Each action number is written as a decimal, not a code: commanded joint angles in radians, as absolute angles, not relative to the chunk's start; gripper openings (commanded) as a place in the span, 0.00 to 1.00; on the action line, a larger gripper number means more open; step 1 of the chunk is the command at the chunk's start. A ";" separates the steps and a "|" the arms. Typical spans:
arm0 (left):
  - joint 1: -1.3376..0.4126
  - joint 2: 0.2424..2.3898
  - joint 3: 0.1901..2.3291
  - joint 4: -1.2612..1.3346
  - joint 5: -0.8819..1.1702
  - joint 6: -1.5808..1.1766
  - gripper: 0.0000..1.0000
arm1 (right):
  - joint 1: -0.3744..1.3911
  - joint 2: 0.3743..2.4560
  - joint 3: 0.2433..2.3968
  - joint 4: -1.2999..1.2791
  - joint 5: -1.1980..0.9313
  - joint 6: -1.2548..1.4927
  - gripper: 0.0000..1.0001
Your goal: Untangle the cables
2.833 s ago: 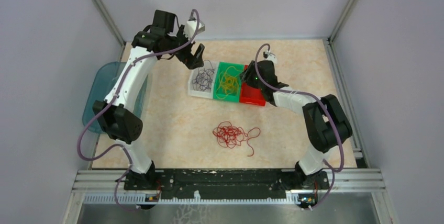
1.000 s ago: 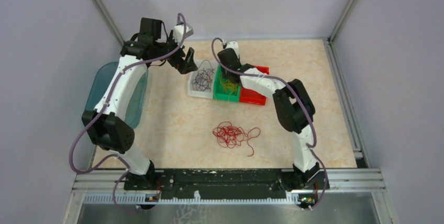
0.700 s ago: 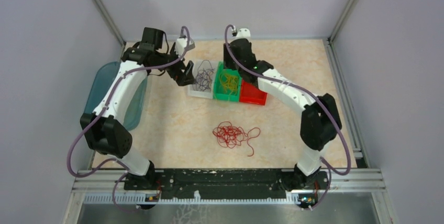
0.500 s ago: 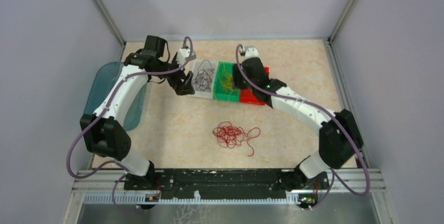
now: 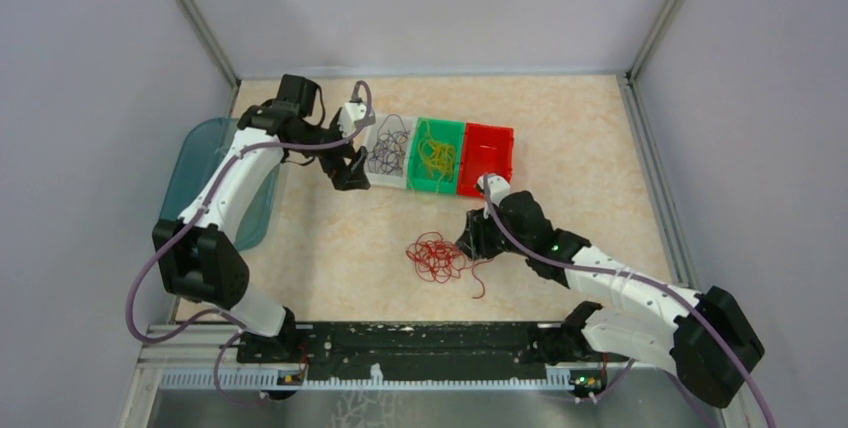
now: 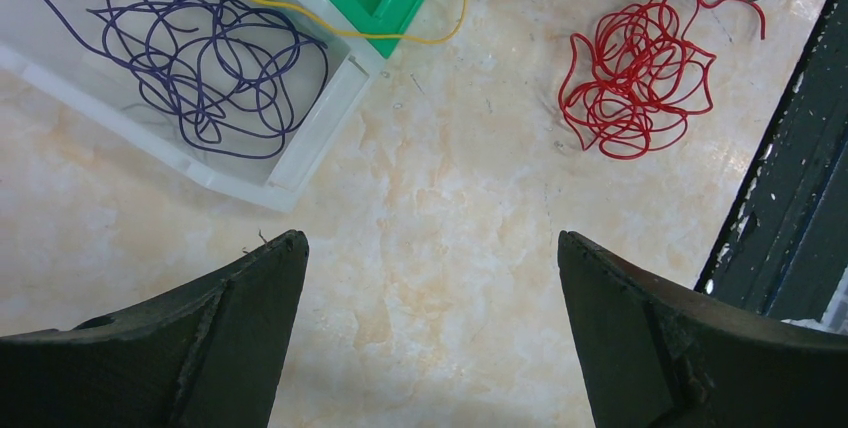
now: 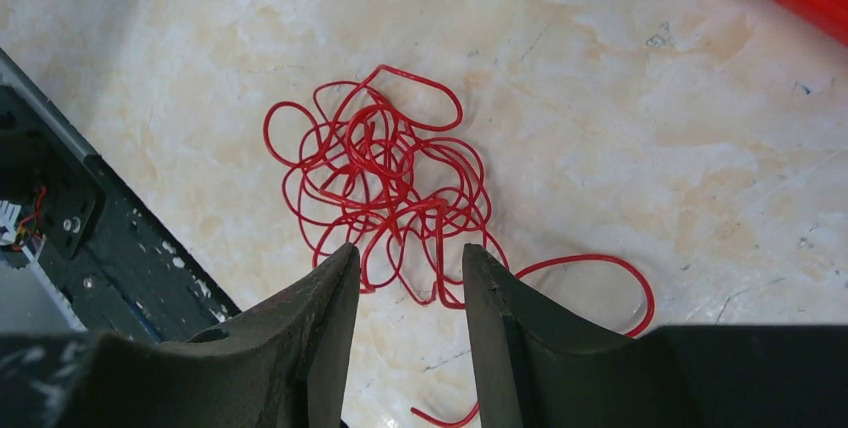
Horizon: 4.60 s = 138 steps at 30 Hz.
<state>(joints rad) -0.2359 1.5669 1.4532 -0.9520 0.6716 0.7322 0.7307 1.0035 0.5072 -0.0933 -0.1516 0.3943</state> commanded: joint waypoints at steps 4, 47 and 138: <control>-0.248 1.509 1.452 -0.971 0.716 0.748 1.00 | 0.747 1.045 0.452 0.073 -0.170 0.400 0.40; -0.541 1.134 1.103 -0.359 0.937 0.257 0.93 | 0.943 0.948 0.875 0.200 -0.063 0.519 0.00; -0.664 1.216 1.406 -0.206 1.255 -0.092 0.00 | 1.040 1.116 0.370 0.993 0.227 0.075 0.47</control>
<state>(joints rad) -0.6548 1.2106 1.3403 -0.2672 1.2003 -0.0383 1.0328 1.0973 0.4255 0.8848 0.1757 0.0322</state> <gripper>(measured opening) 0.022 0.484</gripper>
